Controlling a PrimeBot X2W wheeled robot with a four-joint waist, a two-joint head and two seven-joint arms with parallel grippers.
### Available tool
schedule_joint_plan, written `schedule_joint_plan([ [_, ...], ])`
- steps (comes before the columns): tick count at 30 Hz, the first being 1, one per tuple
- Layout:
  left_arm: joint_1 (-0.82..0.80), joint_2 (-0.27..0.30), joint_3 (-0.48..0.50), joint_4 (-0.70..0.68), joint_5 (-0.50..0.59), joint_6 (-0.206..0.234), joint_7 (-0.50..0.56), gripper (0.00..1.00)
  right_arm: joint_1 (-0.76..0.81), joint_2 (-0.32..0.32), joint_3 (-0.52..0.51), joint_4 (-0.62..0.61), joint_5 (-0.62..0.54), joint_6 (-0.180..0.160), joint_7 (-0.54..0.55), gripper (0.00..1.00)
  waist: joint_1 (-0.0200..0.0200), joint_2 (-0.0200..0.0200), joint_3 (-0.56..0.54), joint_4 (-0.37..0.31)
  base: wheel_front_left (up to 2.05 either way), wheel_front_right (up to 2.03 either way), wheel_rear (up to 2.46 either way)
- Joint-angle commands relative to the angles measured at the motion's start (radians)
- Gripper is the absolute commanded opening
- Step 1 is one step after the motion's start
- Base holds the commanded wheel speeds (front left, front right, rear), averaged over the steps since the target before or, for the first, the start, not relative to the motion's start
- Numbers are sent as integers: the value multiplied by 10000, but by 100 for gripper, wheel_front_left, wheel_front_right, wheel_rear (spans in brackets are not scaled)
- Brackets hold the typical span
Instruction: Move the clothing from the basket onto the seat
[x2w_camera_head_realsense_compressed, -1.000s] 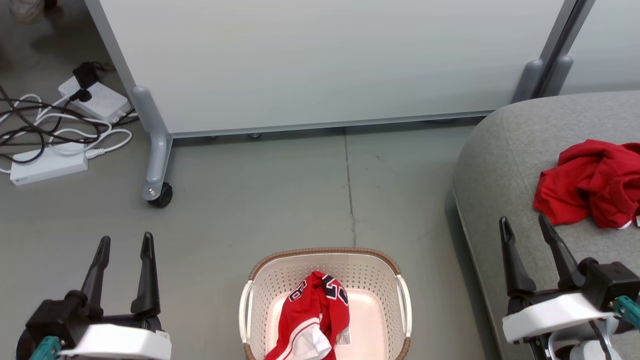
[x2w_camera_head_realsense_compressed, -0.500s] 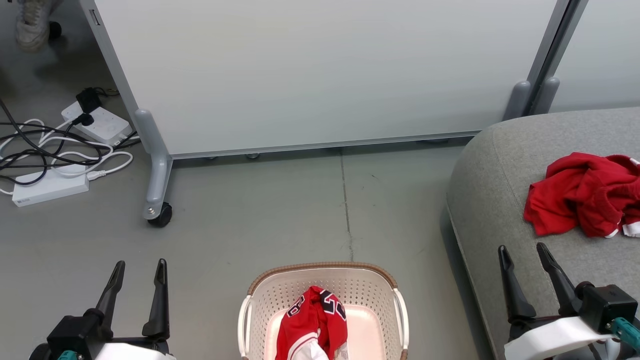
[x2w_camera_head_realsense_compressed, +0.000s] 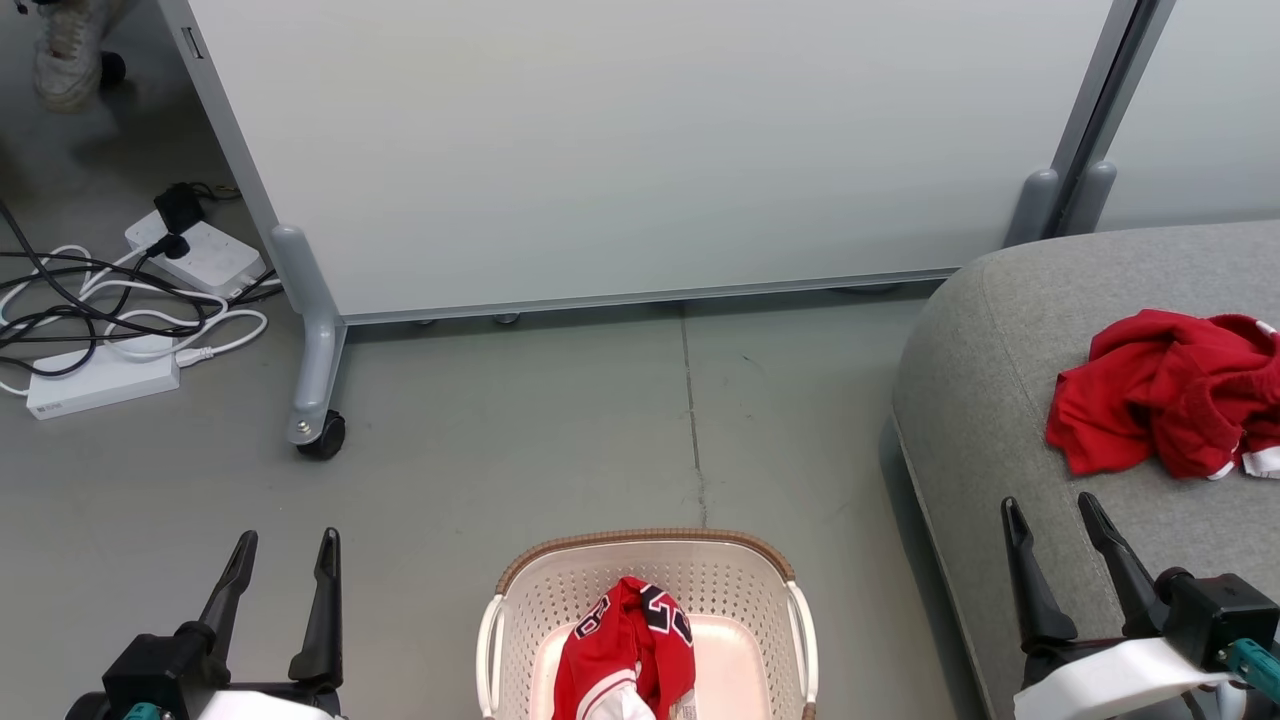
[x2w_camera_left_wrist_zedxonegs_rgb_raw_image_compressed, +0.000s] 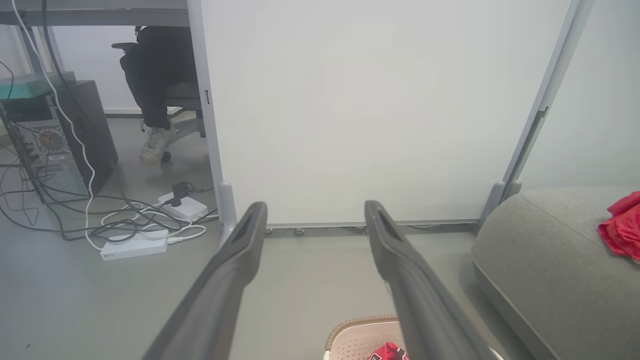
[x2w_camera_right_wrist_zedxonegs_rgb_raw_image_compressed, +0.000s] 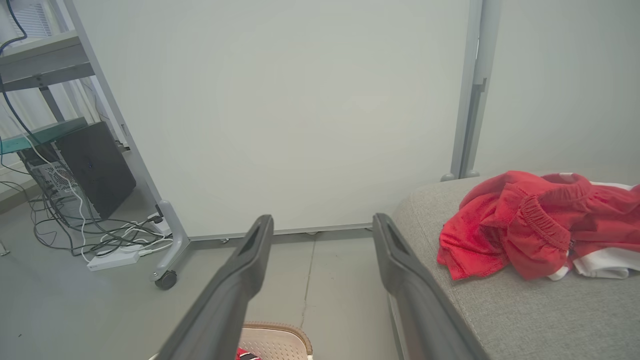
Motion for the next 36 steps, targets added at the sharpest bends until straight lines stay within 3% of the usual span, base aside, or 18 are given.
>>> schedule_joint_plan([
  [1,122,56,-9,24,-30,49,-1,100,104,-57,-62,-57,56,18,24,100,0,0,-5,23,0,0,0],
  [21,-582,-49,-300,168,-75,59,121,100,-39,-52,-66,-284,-40,20,233,100,0,0,244,330,0,0,0],
  [28,-2176,-433,-844,1030,-25,-506,34,100,-663,-57,-58,-828,-252,20,404,100,0,0,1366,358,0,0,0],
  [36,-4367,-1059,-1809,3338,284,-1503,-128,100,-1795,-54,245,-1427,-319,20,374,100,0,0,3335,-192,0,0,0],
])
